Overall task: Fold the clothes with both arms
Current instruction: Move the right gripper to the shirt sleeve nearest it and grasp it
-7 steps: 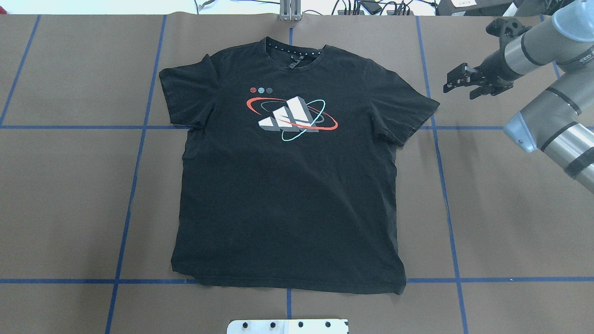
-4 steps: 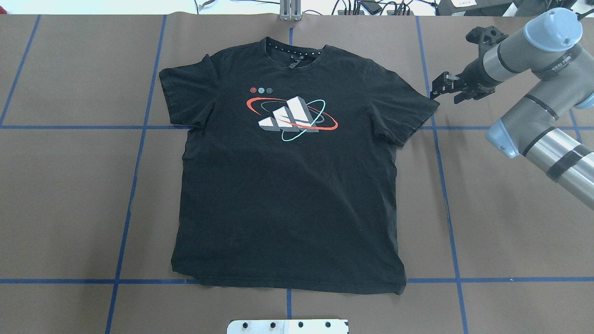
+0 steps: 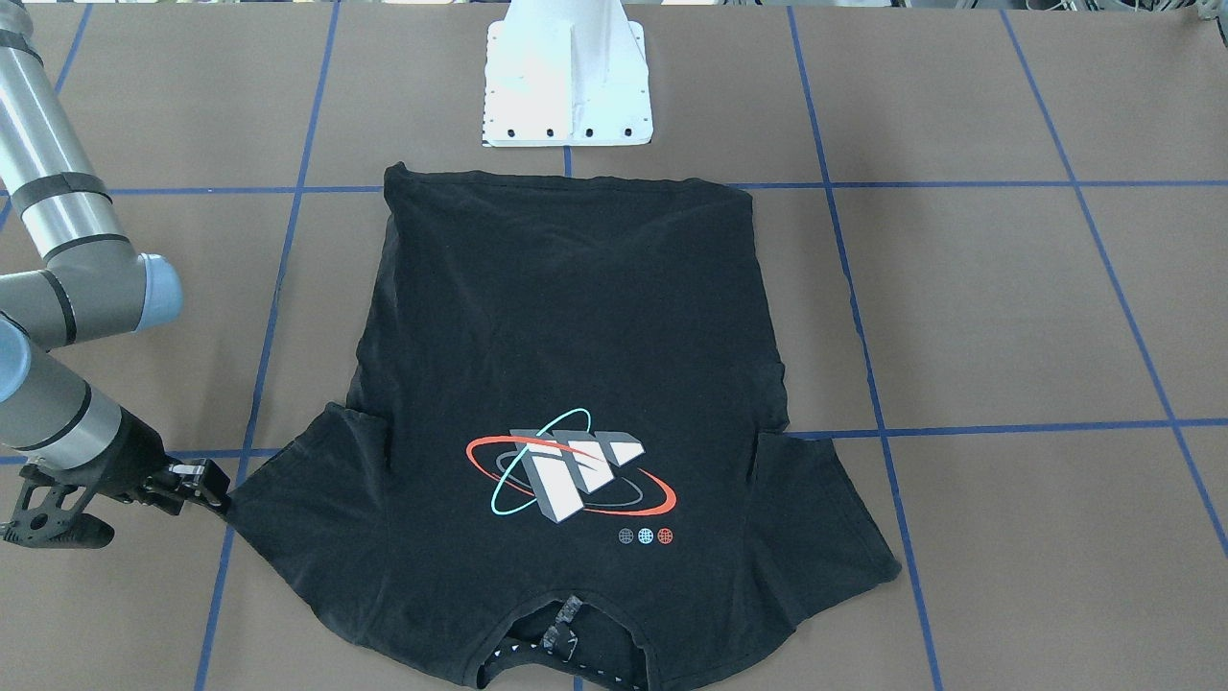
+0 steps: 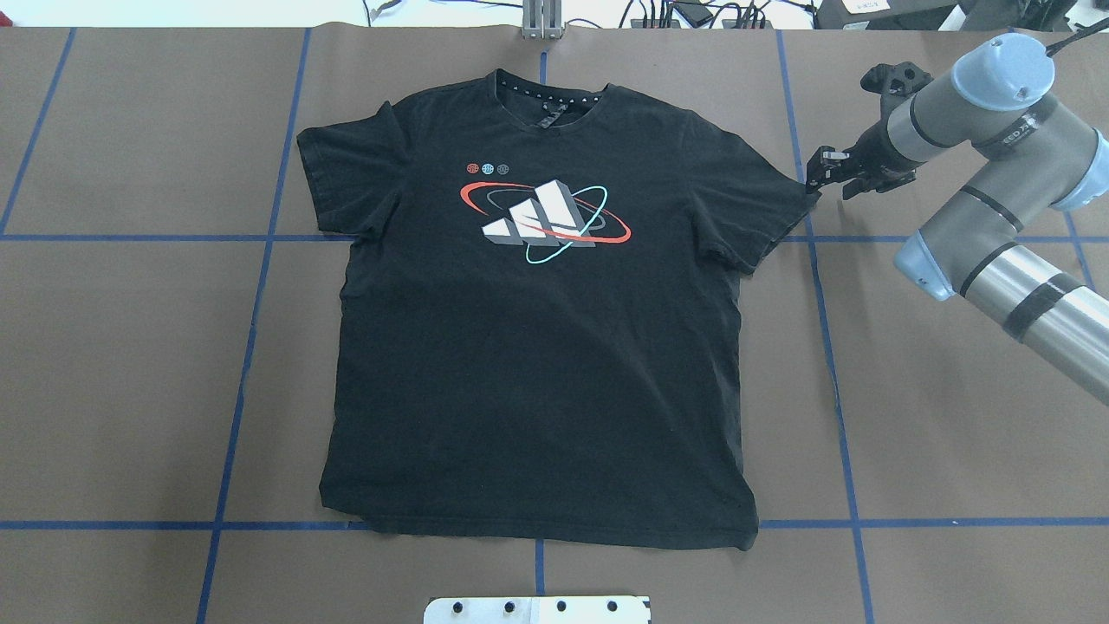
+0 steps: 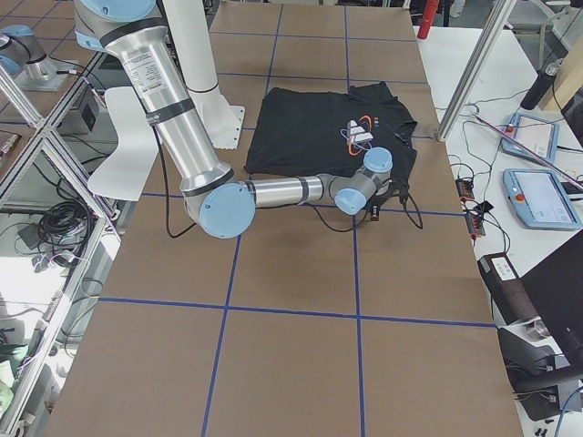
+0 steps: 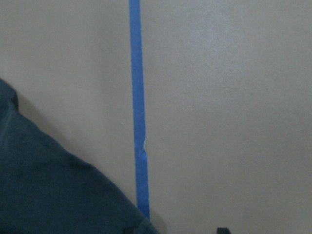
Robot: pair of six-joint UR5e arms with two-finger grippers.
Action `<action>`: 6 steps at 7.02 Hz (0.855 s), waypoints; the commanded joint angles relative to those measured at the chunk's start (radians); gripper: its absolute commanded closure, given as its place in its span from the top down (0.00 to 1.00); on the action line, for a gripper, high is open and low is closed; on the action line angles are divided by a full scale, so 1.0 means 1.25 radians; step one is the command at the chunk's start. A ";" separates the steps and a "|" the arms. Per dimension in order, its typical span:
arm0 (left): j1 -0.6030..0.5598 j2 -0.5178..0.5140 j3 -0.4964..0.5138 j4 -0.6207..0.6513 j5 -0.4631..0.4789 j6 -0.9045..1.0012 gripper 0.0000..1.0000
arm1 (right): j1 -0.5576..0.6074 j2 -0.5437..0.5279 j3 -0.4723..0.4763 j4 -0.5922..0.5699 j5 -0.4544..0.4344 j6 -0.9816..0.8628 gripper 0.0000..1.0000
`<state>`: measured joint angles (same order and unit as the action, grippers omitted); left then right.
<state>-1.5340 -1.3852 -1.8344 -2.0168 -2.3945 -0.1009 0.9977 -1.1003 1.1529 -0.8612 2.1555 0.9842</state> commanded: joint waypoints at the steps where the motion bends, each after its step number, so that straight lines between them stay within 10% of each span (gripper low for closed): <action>1: 0.000 0.000 0.000 0.000 0.000 0.001 1.00 | -0.002 0.015 -0.014 -0.003 -0.004 0.004 0.47; 3: 0.000 0.000 0.001 0.000 0.001 0.001 1.00 | -0.002 0.025 -0.018 -0.004 -0.004 0.020 0.00; 6: 0.000 0.000 0.002 0.001 0.002 0.002 1.00 | 0.000 0.032 -0.003 0.000 0.011 0.055 0.00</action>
<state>-1.5340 -1.3852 -1.8319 -2.0162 -2.3920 -0.0984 0.9958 -1.0637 1.1346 -0.8647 2.1571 1.0239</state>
